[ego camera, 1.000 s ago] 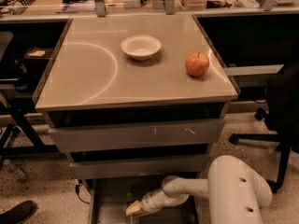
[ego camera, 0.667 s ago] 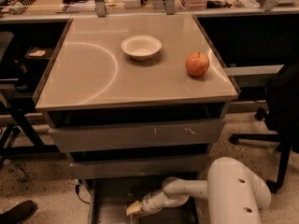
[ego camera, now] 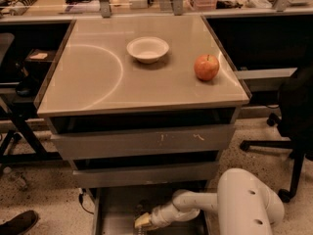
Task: Place water bottle into bottom drawer
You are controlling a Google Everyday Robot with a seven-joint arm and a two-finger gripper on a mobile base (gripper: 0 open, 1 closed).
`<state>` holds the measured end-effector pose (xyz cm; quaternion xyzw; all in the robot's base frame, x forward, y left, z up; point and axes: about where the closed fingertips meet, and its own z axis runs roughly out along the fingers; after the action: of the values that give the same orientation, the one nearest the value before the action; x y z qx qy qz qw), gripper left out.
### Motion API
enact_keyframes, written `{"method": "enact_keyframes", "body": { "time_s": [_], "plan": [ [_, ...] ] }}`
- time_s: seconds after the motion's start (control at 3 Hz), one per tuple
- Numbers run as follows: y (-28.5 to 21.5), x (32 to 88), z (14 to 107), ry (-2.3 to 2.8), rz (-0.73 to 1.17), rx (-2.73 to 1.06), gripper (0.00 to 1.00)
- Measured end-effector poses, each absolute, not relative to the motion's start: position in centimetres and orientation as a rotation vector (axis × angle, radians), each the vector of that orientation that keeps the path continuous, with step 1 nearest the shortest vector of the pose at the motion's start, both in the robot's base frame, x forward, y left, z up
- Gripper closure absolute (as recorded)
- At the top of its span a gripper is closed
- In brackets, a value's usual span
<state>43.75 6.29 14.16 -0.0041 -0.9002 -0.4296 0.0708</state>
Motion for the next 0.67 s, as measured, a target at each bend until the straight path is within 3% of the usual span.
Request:
{"method": "enact_keyframes", "body": {
  "time_s": [0.33,0.67],
  "plan": [
    [6.20,43.71,14.05,-2.708,-1.289,-0.018,0.83],
    [6.20,43.71,14.05,-2.707,-1.289,-0.018,0.60]
  ]
}}
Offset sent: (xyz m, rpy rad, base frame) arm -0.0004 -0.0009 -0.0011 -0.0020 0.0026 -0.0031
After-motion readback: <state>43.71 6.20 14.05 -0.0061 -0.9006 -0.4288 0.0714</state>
